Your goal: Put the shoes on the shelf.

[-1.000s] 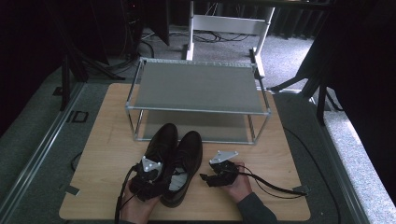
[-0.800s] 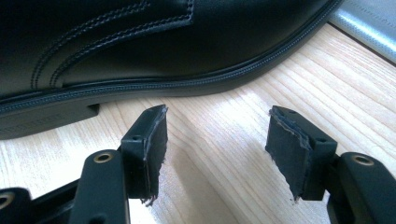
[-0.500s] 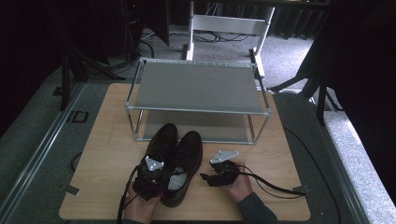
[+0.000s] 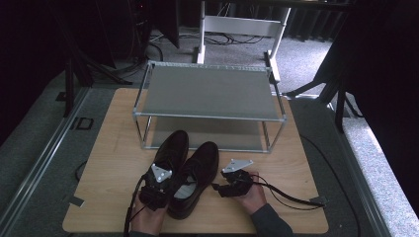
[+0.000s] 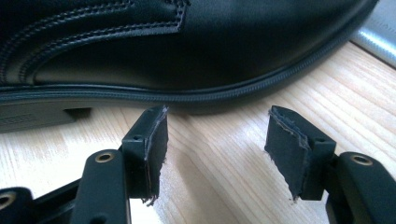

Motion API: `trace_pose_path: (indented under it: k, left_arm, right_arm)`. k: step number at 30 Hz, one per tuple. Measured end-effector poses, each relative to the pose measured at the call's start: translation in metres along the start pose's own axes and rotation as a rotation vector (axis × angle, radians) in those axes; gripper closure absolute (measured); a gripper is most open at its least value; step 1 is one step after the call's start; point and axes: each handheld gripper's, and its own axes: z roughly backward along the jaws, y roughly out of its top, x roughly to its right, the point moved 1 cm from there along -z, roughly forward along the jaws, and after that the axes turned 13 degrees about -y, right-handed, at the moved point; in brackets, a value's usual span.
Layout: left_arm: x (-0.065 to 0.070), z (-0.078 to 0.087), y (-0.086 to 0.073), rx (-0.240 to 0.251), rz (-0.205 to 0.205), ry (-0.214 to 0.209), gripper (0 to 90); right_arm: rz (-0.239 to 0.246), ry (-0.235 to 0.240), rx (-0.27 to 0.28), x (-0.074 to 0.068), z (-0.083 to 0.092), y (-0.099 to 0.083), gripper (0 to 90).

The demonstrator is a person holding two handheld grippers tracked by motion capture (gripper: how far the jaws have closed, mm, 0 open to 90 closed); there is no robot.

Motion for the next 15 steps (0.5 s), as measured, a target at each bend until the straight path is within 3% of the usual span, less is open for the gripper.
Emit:
trace_pose_path:
  k: [15]
  left_arm:
    - [0.000, -0.006, 0.019, 0.024, 0.004, 0.008, 81.4]
  right_arm:
    - [-0.004, -0.013, 0.007, 0.004, 0.004, -0.001, 38.2]
